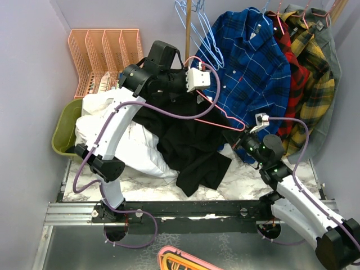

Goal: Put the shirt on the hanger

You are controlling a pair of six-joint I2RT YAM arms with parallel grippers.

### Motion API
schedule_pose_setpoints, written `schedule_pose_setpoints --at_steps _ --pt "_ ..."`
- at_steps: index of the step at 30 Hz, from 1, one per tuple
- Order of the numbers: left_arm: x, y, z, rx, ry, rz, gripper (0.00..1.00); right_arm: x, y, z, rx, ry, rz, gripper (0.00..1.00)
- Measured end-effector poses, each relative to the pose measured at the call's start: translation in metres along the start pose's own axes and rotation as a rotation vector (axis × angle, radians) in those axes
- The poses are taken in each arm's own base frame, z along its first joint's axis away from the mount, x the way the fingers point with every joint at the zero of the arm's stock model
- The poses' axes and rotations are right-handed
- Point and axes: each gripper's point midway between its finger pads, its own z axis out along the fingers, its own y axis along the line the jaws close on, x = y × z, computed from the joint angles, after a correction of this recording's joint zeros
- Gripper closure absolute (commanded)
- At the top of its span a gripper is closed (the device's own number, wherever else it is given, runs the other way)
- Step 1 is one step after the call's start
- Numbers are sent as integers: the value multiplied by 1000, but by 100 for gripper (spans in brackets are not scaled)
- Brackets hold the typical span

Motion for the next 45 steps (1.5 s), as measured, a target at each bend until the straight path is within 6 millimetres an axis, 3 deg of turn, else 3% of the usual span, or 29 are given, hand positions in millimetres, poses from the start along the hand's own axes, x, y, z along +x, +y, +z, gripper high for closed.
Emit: schedule_pose_setpoints --at_steps 1,10,23,28,35,41,45 --pt "1 2 -4 -12 14 14 100 1 -8 -3 43 0 -8 99" --pt "8 -2 -22 -30 129 130 100 -2 -10 -18 90 -10 -8 99" --pt "47 23 -20 -150 355 245 100 -21 -16 -10 244 98 -22 99" --pt "47 34 -23 -230 377 230 100 -49 10 -13 223 114 -12 99" --pt "41 46 -24 -368 345 129 100 -91 69 1 62 127 47 99" --pt "23 33 -15 -335 227 9 100 -65 100 26 -45 232 78 99" --pt "5 31 -20 -348 156 -43 100 -51 132 38 -119 288 59 99"
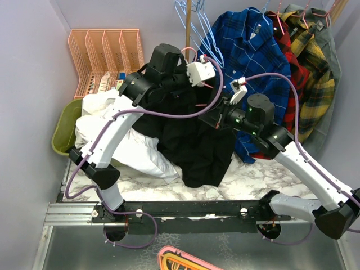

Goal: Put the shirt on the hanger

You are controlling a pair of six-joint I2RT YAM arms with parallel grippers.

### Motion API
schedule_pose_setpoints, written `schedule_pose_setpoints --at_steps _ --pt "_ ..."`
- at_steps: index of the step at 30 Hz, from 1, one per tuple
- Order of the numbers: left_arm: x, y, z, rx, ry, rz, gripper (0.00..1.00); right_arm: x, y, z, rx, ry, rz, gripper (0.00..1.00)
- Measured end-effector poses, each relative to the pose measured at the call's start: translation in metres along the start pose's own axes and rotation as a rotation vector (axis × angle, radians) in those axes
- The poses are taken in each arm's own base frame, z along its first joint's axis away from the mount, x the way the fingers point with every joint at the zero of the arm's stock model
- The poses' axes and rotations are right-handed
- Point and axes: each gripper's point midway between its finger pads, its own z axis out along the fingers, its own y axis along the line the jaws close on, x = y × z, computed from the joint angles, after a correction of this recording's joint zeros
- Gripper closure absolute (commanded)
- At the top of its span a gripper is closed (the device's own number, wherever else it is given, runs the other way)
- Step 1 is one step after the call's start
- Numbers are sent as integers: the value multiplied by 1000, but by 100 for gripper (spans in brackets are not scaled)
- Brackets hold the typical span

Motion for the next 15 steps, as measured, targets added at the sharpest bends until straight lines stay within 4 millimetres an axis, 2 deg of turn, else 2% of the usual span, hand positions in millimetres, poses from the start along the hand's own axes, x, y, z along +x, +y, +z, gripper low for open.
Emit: schedule_pose_setpoints --at_steps 3,4,5,6,7,8,9,11,14,15 --pt "-16 11 -10 -42 -52 -28 100 2 7 0 -14 5 -15 98" --pt "-21 16 -14 -57 -69 -35 100 1 7 -2 -12 0 -19 92" --pt "-25 20 -18 -70 -83 -40 100 0 9 -4 -14 -9 -26 81" --pt "-29 24 -23 -81 -99 -46 100 -2 10 -6 -16 -16 -31 63" --pt "-33 26 -27 -87 -113 -48 100 -5 12 -10 -22 -25 -41 31" --pt "-36 27 -32 -89 -129 -50 100 -6 14 -13 -26 -28 -58 3" --pt "-38 28 -36 -92 -139 -50 100 -8 17 -18 -30 -27 -74 0" --pt "-42 29 -44 -92 -160 -48 100 -18 24 -25 -36 -41 -140 1" --pt "-46 26 -55 -77 -191 -37 100 -43 45 -56 -73 -132 -268 1" --pt "-46 25 -58 -66 -199 -31 100 -53 56 -73 -97 -181 -329 1"
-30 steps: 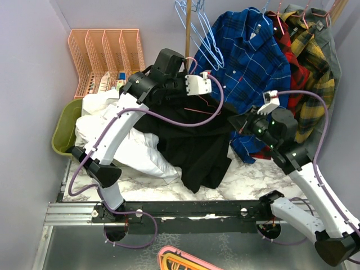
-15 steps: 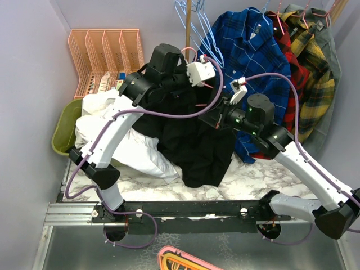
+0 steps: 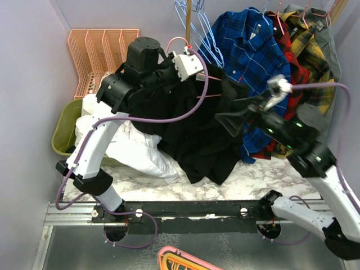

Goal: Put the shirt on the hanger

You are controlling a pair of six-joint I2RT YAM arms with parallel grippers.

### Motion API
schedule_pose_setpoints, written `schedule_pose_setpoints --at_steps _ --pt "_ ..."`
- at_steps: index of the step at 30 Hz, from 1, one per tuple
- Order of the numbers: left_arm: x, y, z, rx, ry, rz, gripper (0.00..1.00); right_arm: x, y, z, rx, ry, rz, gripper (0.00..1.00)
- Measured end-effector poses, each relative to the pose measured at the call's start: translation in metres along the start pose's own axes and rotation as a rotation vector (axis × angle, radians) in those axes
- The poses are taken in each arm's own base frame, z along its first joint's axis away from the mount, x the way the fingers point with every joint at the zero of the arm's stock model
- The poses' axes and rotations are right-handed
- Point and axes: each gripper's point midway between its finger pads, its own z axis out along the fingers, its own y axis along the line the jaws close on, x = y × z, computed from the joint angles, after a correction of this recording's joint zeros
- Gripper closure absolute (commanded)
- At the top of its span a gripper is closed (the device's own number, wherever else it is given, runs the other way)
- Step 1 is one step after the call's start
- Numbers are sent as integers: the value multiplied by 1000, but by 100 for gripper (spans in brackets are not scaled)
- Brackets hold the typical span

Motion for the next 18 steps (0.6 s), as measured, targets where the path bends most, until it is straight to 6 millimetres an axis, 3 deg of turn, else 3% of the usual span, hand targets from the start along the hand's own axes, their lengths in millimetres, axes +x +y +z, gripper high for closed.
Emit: schedule_pose_setpoints --at_steps 3,6,13,16,18 --pt "0 -9 -6 54 -25 12 100 -35 20 -34 -56 -119 -149 1" --pt "2 -23 -7 130 -45 32 100 -55 28 -51 -80 -218 -319 1" --pt "26 -59 1 300 -37 104 100 6 -15 -37 -31 -119 -641 2" --pt "34 -74 -1 375 -35 142 100 4 -19 -29 -34 -65 -734 5" --pt "35 -80 -5 411 -42 169 100 -5 -12 -22 -76 -45 -786 10"
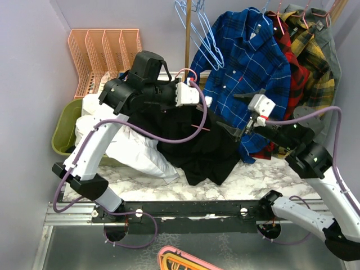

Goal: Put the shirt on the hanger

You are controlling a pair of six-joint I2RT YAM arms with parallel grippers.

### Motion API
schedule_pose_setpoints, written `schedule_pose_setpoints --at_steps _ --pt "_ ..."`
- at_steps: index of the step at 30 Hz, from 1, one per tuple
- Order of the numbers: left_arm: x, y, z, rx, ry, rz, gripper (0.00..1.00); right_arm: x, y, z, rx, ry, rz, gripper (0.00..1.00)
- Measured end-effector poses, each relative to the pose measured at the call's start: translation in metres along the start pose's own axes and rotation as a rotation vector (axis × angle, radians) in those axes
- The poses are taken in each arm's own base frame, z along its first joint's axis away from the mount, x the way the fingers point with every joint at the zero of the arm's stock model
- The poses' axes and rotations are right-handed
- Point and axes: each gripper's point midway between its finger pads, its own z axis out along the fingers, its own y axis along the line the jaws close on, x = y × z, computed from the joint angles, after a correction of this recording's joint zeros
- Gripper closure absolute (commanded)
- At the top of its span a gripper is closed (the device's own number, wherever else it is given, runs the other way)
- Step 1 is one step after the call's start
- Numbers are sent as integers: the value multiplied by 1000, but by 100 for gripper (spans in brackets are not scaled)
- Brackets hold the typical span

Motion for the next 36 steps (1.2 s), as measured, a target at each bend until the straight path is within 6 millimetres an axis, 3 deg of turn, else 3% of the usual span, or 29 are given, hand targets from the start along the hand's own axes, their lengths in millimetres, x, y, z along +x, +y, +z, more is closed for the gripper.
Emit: schedule_pose_setpoints --at_steps 3,8,12,18,23,25,28,33,36 --pt "-3 -7 -6 23 -9 31 100 -10 7 10 -91 -5 -29 15" --pt "-8 -15 -18 32 -21 71 100 13 35 22 -257 47 -20 12" --pt "-4 -20 -19 43 -15 94 100 30 58 17 -372 90 1 11" --pt "5 -29 -17 78 8 92 100 31 74 5 -443 80 13 14" --pt "6 -31 -17 88 10 85 100 59 87 6 -475 134 48 16" --pt "6 -31 -17 88 9 85 100 67 90 8 -484 150 60 28" --pt "5 -32 -17 89 8 83 100 74 92 11 -486 157 64 56" --pt "3 -33 -17 96 -4 78 100 72 88 17 -471 132 51 68" --pt "2 -34 -17 98 -7 75 100 68 86 21 -456 104 47 93"
